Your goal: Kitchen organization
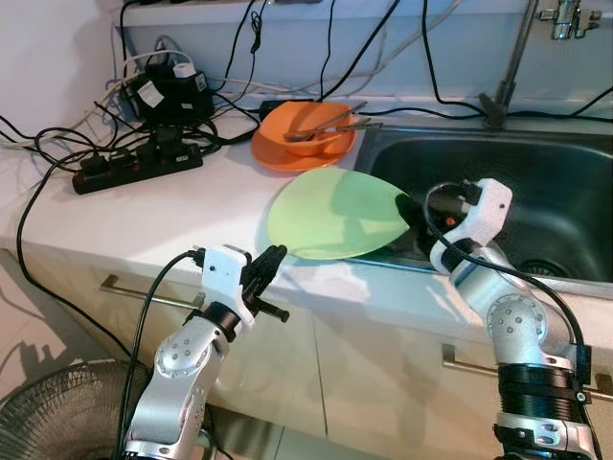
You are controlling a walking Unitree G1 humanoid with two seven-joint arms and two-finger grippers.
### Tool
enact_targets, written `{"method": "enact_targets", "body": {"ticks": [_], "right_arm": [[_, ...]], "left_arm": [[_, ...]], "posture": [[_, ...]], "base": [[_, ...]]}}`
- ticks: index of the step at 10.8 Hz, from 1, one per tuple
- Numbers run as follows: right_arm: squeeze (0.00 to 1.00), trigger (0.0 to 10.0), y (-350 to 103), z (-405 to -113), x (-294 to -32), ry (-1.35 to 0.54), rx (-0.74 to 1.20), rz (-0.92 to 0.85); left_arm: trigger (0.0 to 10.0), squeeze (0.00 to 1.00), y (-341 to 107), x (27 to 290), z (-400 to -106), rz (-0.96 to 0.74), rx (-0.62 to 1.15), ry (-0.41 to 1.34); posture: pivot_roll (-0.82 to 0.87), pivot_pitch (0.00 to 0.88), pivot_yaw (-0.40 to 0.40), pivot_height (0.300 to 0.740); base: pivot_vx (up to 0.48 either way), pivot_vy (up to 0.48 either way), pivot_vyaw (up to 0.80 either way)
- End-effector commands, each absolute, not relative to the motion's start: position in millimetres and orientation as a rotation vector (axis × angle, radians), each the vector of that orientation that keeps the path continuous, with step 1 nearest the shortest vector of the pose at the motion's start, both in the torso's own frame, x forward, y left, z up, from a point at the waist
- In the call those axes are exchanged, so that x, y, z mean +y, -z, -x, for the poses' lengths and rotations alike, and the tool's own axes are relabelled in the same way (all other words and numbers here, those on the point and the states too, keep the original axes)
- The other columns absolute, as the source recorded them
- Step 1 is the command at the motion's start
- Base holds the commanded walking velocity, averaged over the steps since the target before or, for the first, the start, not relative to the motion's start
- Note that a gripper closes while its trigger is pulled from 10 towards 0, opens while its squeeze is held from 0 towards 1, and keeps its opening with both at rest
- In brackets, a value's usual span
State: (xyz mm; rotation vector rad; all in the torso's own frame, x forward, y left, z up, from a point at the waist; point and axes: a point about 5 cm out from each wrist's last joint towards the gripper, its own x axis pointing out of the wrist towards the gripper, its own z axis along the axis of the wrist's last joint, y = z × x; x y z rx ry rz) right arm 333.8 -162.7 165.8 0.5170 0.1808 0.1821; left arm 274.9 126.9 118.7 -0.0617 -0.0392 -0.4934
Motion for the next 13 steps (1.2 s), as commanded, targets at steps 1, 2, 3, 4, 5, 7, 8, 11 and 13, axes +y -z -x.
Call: {"method": "enact_targets", "body": {"ticks": [1,2,3,4,5,7,8,11,13], "right_arm": [[0.0,10.0,-166.2,-335.2,-161.3,-0.178,0.199,-0.513],[0.0,10.0,-166.8,-335.3,-162.5,-0.173,0.197,-0.515],[0.0,10.0,-163.6,-334.9,-162.5,-0.173,0.226,-0.522],[0.0,10.0,-161.6,-334.6,-160.3,-0.18,0.241,-0.53],[0.0,10.0,-161.7,-334.7,-157.2,-0.195,0.243,-0.549],[0.0,10.0,-162.4,-334.4,-154.3,-0.208,0.241,-0.565],[0.0,5.3,-163.1,-334.1,-154.6,-0.211,0.234,-0.574],[0.0,0.0,-167.0,-334.2,-154.2,-0.225,0.208,-0.598],[0.0,0.0,-167.4,-334.4,-153.6,-0.232,0.206,-0.617]], "left_arm": [[10.0,0.0,-122.9,127.0,-276.0,0.049,-0.046,0.505],[10.0,0.0,-122.9,126.8,-275.7,0.052,-0.04,0.506],[10.0,0.0,-123.0,126.1,-275.7,0.045,-0.028,0.52],[10.0,0.0,-125.2,125.1,-276.9,0.04,-0.029,0.528],[10.0,0.0,-128.5,124.7,-278.8,0.055,-0.034,0.528],[10.0,0.0,-130.2,125.4,-281.0,0.066,-0.034,0.527],[10.0,0.0,-129.7,125.4,-281.4,0.066,-0.032,0.527],[10.0,0.0,-129.0,125.1,-282.2,0.068,-0.026,0.526],[10.0,0.0,-127.4,125.9,-281.9,0.067,-0.023,0.522]], "posture": [[0.04,0.0,0.101,0.74],[0.04,0.0,0.103,0.74],[0.04,0.0,0.102,0.74],[0.04,0.0,0.102,0.74],[0.05,0.0,0.103,0.74],[0.05,0.0,0.104,0.74],[0.04,0.0,0.105,0.74],[0.04,0.0,0.104,0.74],[0.04,0.0,0.104,0.74]], "base": [[0.0,0.0,0.0],[0.0,0.0,0.0],[0.0,0.0,0.0],[0.0,0.0,0.0],[0.0,0.0,0.0],[0.0,0.0,0.0],[0.0,0.0,0.0],[0.0,0.0,0.0],[0.0,0.0,0.0]]}}
